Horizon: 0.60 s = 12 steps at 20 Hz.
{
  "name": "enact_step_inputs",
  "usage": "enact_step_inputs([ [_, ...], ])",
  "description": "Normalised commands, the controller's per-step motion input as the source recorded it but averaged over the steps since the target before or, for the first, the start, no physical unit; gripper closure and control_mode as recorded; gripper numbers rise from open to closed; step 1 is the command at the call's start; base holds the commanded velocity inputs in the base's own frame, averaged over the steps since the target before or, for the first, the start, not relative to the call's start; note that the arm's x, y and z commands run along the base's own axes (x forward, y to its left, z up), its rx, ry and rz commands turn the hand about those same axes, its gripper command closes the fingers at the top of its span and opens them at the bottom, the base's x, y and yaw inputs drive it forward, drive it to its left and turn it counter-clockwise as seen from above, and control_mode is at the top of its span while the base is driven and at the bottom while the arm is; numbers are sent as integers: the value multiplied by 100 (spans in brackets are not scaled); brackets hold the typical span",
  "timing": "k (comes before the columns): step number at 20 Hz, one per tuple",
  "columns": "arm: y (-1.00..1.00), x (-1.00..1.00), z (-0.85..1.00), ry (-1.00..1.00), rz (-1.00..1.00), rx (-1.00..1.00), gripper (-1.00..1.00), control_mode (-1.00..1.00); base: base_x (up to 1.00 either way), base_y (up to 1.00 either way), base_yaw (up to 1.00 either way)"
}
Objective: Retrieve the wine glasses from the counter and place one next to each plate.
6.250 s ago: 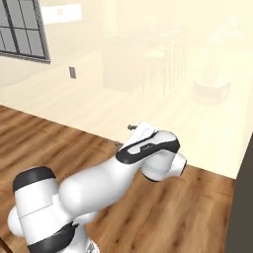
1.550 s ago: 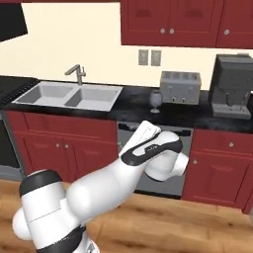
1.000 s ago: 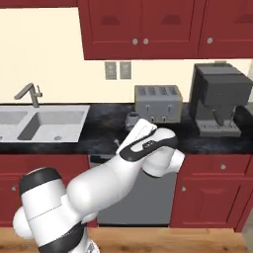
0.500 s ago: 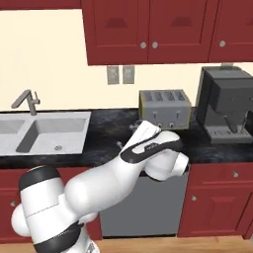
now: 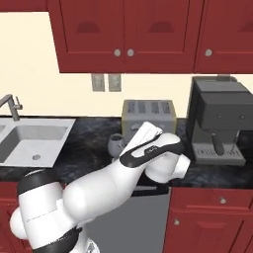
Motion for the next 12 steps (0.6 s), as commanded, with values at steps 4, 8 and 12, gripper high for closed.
enact_step_inputs([
  [4,0,0,0,0,0,0,-100,100,25,0,6],
  [8,0,0,0,0,0,0,-100,100,31,0,0],
  [12,0,0,0,0,0,0,-100,100,72,0,0],
])
